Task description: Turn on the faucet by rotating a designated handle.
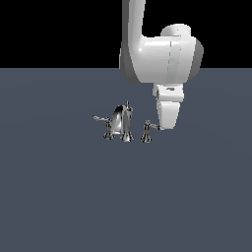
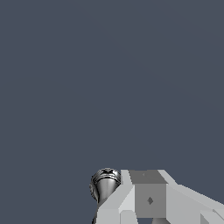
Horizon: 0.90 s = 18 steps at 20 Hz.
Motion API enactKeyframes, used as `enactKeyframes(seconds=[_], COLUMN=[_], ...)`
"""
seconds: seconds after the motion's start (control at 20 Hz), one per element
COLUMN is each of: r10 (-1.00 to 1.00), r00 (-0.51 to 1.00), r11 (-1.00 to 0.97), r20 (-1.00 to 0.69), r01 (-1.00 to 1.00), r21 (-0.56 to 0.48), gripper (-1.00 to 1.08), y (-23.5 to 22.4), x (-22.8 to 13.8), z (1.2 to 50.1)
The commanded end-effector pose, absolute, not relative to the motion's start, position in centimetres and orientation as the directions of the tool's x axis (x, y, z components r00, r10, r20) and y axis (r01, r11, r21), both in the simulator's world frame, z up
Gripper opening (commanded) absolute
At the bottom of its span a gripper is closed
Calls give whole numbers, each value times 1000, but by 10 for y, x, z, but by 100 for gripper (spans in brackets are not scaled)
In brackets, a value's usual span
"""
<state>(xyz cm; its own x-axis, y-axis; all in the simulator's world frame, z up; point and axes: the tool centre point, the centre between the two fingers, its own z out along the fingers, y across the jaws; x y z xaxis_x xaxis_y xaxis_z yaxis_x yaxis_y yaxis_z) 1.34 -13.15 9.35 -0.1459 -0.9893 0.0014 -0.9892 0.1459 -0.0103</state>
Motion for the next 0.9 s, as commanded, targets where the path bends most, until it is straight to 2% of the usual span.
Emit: enactKeyframes(seconds=[0.0, 0.2, 0.75, 0.8, 0.85], r10=[-990, -989, -990, -990, -984], r00=[-141, -150, -143, -143, -180], r11=[141, 150, 143, 143, 180], r20=[0, 2, 0, 0, 8], r01=[-990, -989, -990, -990, -984], r21=[-2, -3, 0, 0, -2], gripper=[-100, -100, -100, -100, -100], y=[-124, -129, -73, -73, -100], x=[3, -1, -17, -17, -18], z=[94, 94, 94, 94, 94])
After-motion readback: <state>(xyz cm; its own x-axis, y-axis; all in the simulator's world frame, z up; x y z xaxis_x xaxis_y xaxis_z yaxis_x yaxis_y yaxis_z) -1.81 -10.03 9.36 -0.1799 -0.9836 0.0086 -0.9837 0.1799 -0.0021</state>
